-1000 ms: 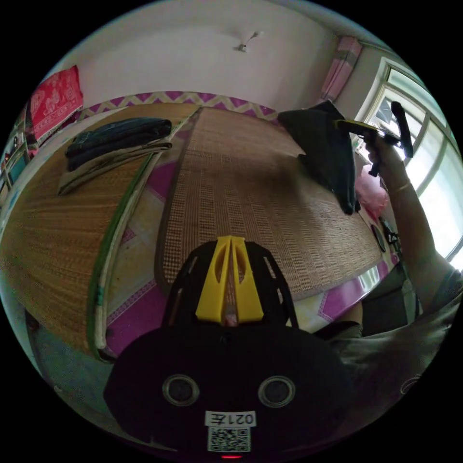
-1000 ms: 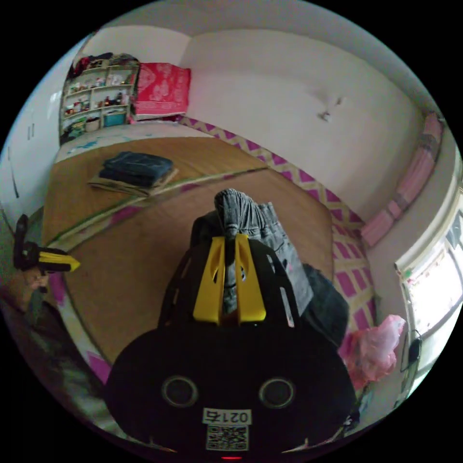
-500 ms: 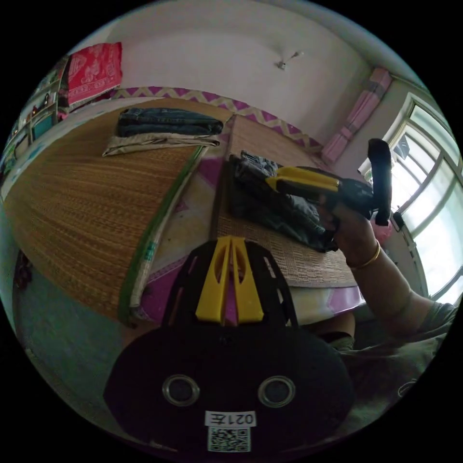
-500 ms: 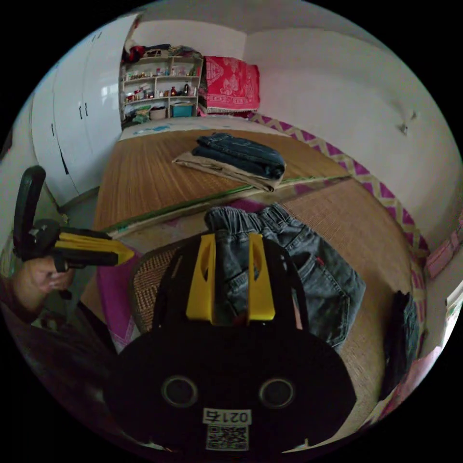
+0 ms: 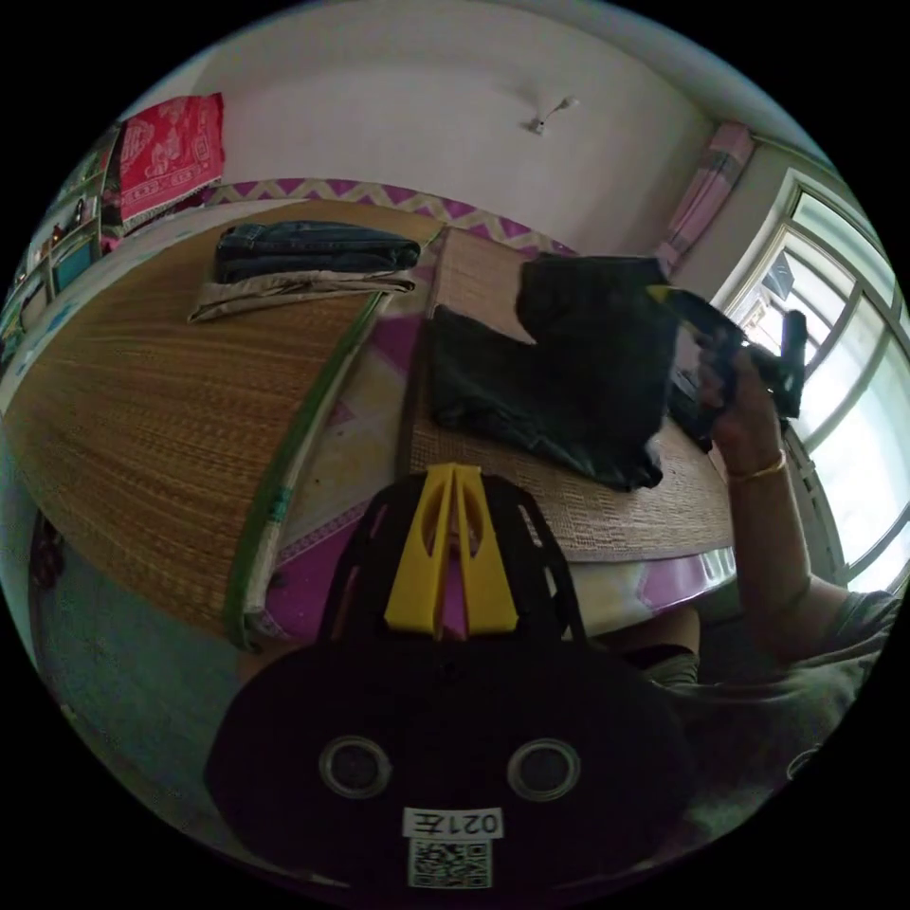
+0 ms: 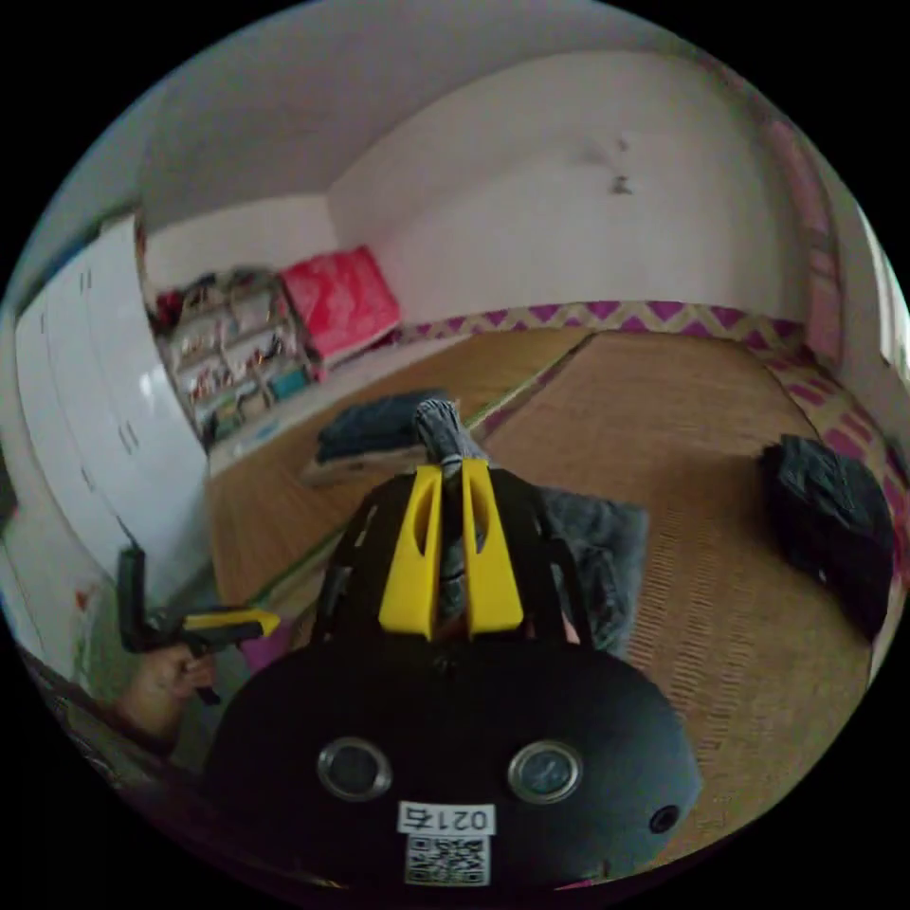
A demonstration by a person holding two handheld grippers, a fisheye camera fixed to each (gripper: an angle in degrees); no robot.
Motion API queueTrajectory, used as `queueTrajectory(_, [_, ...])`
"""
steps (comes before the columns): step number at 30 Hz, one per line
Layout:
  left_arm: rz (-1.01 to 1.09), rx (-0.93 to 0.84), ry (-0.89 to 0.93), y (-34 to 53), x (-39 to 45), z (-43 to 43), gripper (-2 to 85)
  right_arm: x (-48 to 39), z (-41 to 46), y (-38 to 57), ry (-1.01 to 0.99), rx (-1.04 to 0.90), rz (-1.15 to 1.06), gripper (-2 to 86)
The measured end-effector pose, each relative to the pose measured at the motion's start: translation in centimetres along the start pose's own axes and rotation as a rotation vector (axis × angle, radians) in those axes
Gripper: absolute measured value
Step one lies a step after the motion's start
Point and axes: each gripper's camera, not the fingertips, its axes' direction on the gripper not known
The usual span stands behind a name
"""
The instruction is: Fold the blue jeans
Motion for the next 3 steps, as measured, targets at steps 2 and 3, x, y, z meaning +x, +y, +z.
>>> queueTrajectory(2, [0.008, -0.001, 0.009, -0.3, 0.8, 0.6, -1.0, 5.4, -6.5, 0.9, 0.018, 0.096, 0.133, 3.4])
queueTrajectory(3, [0.015, -0.008, 0.016, -0.5, 1.4, 1.1, -1.0, 9.0, -10.9, 2.2, 0.042, 0.163, 0.215, 3.1])
